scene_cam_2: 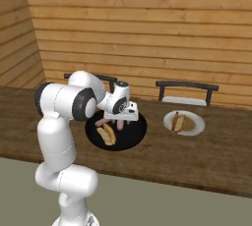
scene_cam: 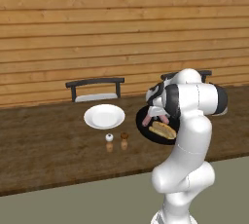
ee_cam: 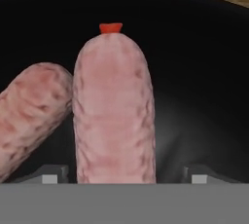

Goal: Place one bun and one sausage from the bowl on each plate.

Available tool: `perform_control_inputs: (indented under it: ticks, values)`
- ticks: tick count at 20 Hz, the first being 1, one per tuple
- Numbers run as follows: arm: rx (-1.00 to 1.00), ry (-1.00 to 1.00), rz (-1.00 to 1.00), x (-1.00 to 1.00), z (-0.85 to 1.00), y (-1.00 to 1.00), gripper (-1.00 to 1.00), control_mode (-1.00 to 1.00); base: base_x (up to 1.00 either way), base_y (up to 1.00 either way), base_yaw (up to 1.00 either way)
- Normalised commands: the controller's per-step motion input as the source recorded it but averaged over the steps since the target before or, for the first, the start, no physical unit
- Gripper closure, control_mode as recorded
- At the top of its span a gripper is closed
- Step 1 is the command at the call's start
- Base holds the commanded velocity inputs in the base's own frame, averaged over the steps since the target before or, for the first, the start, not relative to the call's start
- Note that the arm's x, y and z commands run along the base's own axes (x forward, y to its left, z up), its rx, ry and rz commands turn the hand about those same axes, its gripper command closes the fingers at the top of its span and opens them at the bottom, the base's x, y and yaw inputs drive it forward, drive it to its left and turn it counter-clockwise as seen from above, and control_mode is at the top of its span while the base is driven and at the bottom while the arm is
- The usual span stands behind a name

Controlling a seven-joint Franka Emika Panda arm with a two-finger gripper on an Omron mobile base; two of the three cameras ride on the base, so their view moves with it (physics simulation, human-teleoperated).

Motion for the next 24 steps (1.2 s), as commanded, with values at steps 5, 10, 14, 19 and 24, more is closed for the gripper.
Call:
perform_control_inputs:
  ticks: [5,10,14,19,24]
  values:
    - [0.0,0.0,0.0,0.0,0.0,0.0,1.0,-1.0,0.0,0.0,0.0]
    - [0.0,0.0,0.0,-0.02,0.0,-0.04,1.0,-1.0,0.0,0.0,0.0]
    - [0.01,0.0,-0.04,-0.36,0.26,-0.61,1.0,-1.0,0.0,0.0,0.0]
    - [0.03,0.04,-0.1,0.15,0.53,-0.9,1.0,-1.0,0.0,0.0,0.0]
    - [0.03,0.1,-0.11,0.51,0.22,-0.81,1.0,-1.0,0.0,0.0,0.0]
